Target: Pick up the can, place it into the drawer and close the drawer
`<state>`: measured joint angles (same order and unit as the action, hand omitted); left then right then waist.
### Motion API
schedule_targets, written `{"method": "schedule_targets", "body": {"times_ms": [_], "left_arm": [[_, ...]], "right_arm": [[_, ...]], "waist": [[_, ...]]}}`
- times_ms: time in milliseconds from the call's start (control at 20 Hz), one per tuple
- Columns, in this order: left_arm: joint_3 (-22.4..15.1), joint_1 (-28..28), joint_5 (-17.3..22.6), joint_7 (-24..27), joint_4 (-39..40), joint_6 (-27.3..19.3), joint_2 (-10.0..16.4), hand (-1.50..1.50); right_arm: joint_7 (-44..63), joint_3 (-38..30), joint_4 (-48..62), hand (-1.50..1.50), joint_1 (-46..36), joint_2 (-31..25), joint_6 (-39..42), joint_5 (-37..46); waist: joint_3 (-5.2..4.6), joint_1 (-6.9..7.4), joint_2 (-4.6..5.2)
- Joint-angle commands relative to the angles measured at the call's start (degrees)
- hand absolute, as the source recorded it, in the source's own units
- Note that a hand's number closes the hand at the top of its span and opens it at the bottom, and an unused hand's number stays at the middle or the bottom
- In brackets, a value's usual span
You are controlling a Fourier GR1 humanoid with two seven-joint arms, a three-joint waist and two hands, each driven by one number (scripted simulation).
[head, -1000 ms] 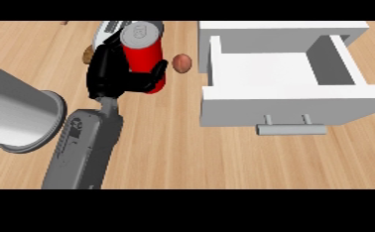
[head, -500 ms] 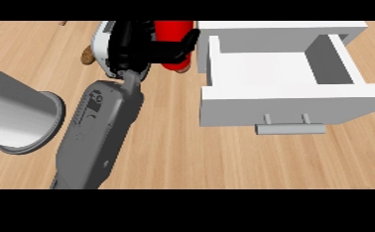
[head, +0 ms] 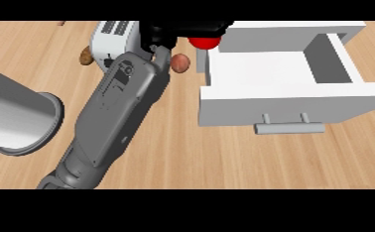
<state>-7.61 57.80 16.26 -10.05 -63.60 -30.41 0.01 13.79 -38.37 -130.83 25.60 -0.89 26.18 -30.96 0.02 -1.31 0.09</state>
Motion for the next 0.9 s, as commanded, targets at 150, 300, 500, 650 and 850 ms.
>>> {"method": "schedule_targets", "body": {"times_ms": [150,300,500,650,850], "left_arm": [[1.3,11.5,4.6,3.3,13.8,-1.2,0.0,1.5],[-4.0,12.0,7.6,1.3,11.3,-4.1,0.0,1.5],[-6.5,15.3,12.8,7.4,19.0,-5.8,0.0,1.5],[-8.5,18.0,16.9,8.0,21.4,-5.8,0.0,1.5],[-10.1,20.5,20.1,11.6,27.8,-5.5,0.0,1.5]], "right_arm": [[1.0,-1.2,0.7,-1.5,-0.9,-1.9,0.2,-2.0],[-0.4,0.8,1.6,-1.5,-3.3,0.0,-1.2,2.3],[-2.1,2.6,1.1,-1.5,-0.5,0.8,0.9,3.1],[-2.3,-1.2,4.5,-1.5,-1.9,-2.0,3.0,-0.2],[0.6,0.9,0.7,-1.5,-3.0,-0.7,0.4,1.1]], "waist": [[0.01,-0.69,0.22],[0.02,-0.1,0.04],[0.04,-1.3,0.24],[0.06,-1.8,0.31],[0.05,-2.44,0.62]]}}
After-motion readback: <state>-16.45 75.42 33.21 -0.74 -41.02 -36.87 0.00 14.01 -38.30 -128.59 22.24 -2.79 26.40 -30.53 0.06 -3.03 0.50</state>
